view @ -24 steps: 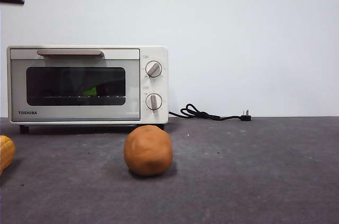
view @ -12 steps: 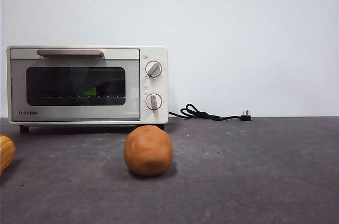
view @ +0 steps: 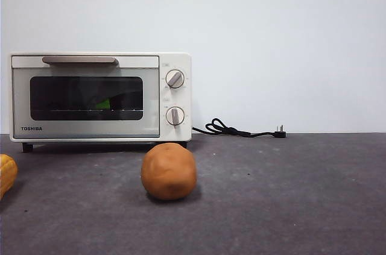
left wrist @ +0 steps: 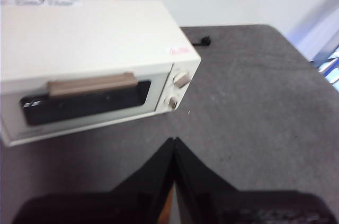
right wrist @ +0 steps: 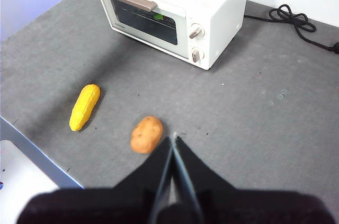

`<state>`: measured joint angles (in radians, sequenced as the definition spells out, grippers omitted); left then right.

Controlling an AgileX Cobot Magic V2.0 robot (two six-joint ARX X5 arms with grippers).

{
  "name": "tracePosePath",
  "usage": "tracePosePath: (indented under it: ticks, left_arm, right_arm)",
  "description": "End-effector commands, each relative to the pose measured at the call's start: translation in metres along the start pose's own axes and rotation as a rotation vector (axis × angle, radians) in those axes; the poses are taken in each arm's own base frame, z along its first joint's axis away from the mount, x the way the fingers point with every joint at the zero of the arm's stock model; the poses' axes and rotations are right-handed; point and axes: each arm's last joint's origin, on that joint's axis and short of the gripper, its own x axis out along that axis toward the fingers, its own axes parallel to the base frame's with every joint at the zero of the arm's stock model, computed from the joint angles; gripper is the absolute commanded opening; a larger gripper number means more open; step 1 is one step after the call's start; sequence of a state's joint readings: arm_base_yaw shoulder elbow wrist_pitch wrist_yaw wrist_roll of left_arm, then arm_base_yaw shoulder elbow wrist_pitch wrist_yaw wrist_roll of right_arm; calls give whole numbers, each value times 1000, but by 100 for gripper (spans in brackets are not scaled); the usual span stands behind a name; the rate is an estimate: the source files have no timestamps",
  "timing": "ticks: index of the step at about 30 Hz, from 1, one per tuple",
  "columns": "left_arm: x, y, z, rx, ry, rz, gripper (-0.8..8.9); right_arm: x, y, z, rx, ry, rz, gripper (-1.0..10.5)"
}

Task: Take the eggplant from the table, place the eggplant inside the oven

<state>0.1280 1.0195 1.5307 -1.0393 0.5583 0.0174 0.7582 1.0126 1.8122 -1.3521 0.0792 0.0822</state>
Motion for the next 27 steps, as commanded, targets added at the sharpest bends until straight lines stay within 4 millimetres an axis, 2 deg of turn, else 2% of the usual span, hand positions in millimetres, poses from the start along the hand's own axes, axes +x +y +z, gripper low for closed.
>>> tracePosePath:
  ticks: [1, 9, 13, 27]
  left_arm:
    - [-16, -10, -8, 25, -2, 26, -6]
    - [-55, -31, -37, 26, 26, 124, -6]
    - [-65, -37, -45, 28, 22, 161, -5]
    - [-63, -36, -45, 8, 44, 159, -4]
  right_arm:
    - [0, 0, -2, -9, 19, 0, -2]
    - [0, 0, -2, -9, 20, -1, -1]
    - [0, 0, -2, -7, 19, -1, -1]
    - [2, 0, -1, -8, 24, -8, -1]
